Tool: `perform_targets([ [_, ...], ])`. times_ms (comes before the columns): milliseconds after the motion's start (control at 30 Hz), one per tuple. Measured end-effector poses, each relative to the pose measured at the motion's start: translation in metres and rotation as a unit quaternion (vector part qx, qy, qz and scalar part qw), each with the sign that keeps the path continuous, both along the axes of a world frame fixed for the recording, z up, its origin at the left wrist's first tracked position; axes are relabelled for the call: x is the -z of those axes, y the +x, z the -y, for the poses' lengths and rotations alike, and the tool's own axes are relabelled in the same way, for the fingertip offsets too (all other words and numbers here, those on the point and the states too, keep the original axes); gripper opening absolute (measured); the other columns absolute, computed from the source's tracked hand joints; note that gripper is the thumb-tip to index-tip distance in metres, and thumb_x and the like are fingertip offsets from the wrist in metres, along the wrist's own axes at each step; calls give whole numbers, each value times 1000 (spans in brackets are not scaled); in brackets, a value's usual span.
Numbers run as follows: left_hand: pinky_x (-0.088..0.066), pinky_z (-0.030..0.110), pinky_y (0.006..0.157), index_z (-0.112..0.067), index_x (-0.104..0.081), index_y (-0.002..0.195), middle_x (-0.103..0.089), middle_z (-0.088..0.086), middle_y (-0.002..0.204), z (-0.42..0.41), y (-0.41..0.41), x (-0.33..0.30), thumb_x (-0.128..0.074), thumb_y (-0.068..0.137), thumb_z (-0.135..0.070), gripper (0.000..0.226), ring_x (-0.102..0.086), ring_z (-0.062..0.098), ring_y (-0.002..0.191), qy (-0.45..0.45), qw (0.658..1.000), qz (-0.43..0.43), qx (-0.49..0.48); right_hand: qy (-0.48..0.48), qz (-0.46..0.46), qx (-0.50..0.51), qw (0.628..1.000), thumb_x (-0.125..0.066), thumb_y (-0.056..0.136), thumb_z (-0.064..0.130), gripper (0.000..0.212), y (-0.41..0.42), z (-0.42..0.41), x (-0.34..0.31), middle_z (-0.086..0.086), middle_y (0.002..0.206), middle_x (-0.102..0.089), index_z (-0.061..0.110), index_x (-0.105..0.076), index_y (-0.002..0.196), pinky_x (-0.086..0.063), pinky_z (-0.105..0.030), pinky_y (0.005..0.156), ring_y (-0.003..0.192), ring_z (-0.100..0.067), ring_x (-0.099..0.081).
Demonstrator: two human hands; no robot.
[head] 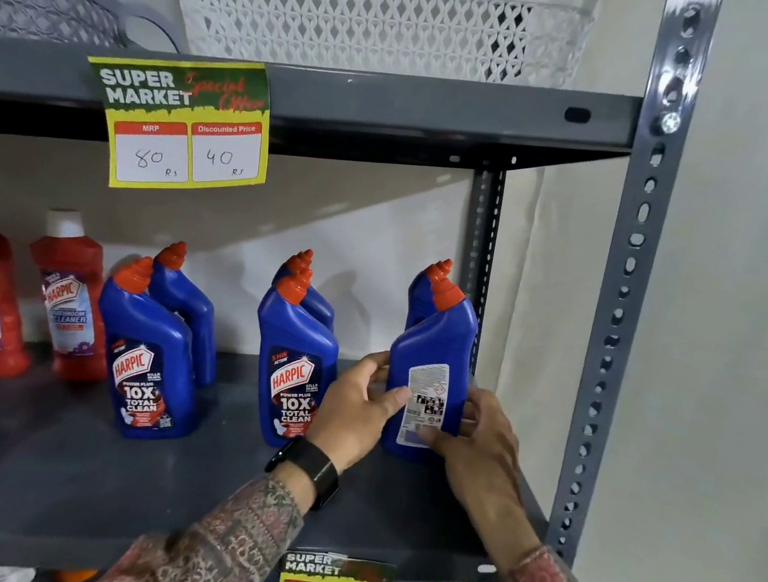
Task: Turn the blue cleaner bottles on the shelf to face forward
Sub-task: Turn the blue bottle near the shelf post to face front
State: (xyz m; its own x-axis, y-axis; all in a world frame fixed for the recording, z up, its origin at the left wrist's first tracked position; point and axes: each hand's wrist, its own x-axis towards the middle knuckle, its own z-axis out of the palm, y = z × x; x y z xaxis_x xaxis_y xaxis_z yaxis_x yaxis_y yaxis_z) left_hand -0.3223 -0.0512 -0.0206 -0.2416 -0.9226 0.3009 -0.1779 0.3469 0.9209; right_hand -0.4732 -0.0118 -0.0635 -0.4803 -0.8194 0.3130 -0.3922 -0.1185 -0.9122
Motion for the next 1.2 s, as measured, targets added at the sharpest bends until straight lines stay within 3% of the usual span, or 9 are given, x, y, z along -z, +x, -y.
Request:
perform_targets([
  [133, -57, 19, 81, -25, -54, 140, -67, -5, 129, -4, 1, -17, -73, 91, -26, 52, -69, 8, 109, -41, 997, -61, -37, -41, -5, 29, 999, -93, 72, 25, 61, 8, -5, -16, 8, 111, -69, 30, -54, 119, -63, -36, 78, 98, -18, -71],
  [200, -58, 21, 84, -29, -50, 141, -66, -9, 128, -13, -2, -24, -76, 88, -36, 60, -69, 2, 109, -63, 995, -68, -29, -57, -9, 47, 997, -91, 74, 25, 56, 16, -10, -23, 14, 104, -67, 36, -52, 113, -58, -27, 69, 91, -11, -70],
  [333, -58, 14, 70, -28, -41, 145, -69, -17, 108, -20, -12, -28, -81, 85, -26, 72, -70, -17, 84, -38, 994, -96, 46, -81, -63, 55, 993, -90, 73, 28, 52, 28, -16, -27, 20, 97, -61, 42, -49, 103, -44, -15, 63, 81, 7, -58],
  [467, -56, 11, 63, -24, -47, 145, -70, -10, 114, -14, -6, -24, -79, 86, -14, 68, -73, -12, 84, 7, 989, -131, 71, -61, -57, -9, 996, -94, 68, 29, 67, 25, -16, -19, 18, 111, -60, 38, -50, 118, -53, -22, 76, 95, -2, -61],
  [600, -59, 33, 95, -32, -58, 133, -76, -5, 118, -5, 7, -24, -75, 89, -9, 52, -71, 14, 117, 25, 984, -144, 99, -35, 10, -116, 993, -98, 61, 31, 100, 16, -12, -16, 20, 133, -57, 36, -44, 145, -49, -34, 106, 126, -6, -55],
  [733, -49, 52, 110, -24, -53, 146, -73, 0, 131, -1, 18, -25, -71, 90, -17, 59, -68, 24, 125, 46, 975, -144, 164, -35, 56, -163, 985, -102, 52, 23, 101, 16, -6, -18, 12, 127, -68, 31, -54, 139, -56, -29, 99, 122, -10, -64],
  [1000, -66, 38, 80, -36, -62, 120, -78, -8, 98, -14, 12, -12, -83, 78, -39, 47, -77, 3, 91, -44, 999, -12, 5, -61, -26, -46, 997, -99, 57, 24, 86, 32, -5, -13, 24, 107, -61, 38, -51, 128, -49, -15, 76, 95, 8, -60],
  [1100, -57, 14, 69, -36, -63, 109, -75, -12, 93, -11, 17, -15, -75, 90, -26, 26, -71, -12, 83, -66, 997, 25, -14, -29, -2, -67, 997, -98, 59, 21, 98, 22, -3, -16, 16, 120, -62, 38, -46, 140, -51, -26, 88, 106, -1, -60],
  [1200, -58, 21, 82, -34, -66, 115, -78, -12, 100, -6, 20, -17, -72, 93, -22, 26, -73, -1, 96, -61, 998, 34, 0, -16, -22, -89, 996, -87, 77, 7, 91, 8, 0, -21, 16, 123, -60, 39, -40, 148, -54, -37, 98, 120, -11, -58],
])
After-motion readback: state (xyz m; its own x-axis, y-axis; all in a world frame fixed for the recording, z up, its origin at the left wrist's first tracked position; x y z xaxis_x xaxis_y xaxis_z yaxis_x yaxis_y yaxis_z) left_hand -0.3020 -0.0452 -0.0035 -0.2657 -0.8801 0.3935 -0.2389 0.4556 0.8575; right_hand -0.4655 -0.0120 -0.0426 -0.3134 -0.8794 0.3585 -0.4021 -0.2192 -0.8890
